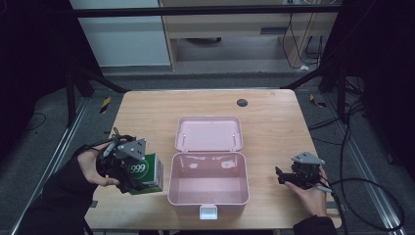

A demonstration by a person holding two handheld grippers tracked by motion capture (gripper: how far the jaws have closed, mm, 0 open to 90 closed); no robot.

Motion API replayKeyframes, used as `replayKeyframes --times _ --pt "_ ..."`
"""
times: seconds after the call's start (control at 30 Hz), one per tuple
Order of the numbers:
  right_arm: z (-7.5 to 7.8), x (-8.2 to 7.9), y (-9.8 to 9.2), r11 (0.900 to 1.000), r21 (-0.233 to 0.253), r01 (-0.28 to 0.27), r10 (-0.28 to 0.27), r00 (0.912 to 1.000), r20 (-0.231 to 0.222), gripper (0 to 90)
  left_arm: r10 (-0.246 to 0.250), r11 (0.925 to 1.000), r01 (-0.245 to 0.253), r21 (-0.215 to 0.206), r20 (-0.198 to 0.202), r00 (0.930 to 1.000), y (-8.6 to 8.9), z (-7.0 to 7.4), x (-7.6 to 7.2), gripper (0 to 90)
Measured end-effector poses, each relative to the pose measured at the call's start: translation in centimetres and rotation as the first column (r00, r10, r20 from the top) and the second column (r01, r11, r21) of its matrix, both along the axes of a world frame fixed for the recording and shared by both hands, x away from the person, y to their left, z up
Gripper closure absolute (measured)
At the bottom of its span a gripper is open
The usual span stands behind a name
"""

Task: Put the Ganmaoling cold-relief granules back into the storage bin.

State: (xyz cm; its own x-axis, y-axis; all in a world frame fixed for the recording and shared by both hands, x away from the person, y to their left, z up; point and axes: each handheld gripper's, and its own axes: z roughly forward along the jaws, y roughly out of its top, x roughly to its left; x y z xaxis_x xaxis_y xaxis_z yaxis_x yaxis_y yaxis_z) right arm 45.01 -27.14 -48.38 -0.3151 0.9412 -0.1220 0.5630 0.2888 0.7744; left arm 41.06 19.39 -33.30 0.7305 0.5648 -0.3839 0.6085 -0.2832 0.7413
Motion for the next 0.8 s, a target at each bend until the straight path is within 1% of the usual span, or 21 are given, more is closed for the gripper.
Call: replayKeyframes --times 0.17,0.57,0.7,0.77,0.8 --pt "0.0 0.0 0.0 1.0 0.0 0.0 0.0 1.0 0.0 5.9 -0.013 0.9999 0.013 0.003 0.001 0.9999 -0.4 0.4 0.2 14.3" --pt "0.0 0.0 0.0 1.0 -0.009 -0.001 0.001 1.0 -0.002 5.6 -0.043 0.9991 0.043 0.007 0.01 0.999 -2.1 1.8 0.4 14.3" --pt "0.0 0.0 -0.1 1.0 -0.013 0.0 0.0 1.0 0.001 5.5 -0.066 0.9977 0.065 0.018 0.026 0.9975 -2.9 2.2 0.5 14.3" --pt "0.0 0.0 0.0 1.0 -0.013 0.002 -0.002 1.0 -0.001 5.5 -0.071 0.9973 0.07 0.02 0.028 0.9971 -3.1 2.2 0.5 14.3" --pt "-0.1 0.1 -0.1 1.0 -0.013 0.0 0.0 1.0 0.0 5.5 -0.087 0.996 0.086 0.025 0.033 0.9956 -3.4 2.3 0.5 14.3"
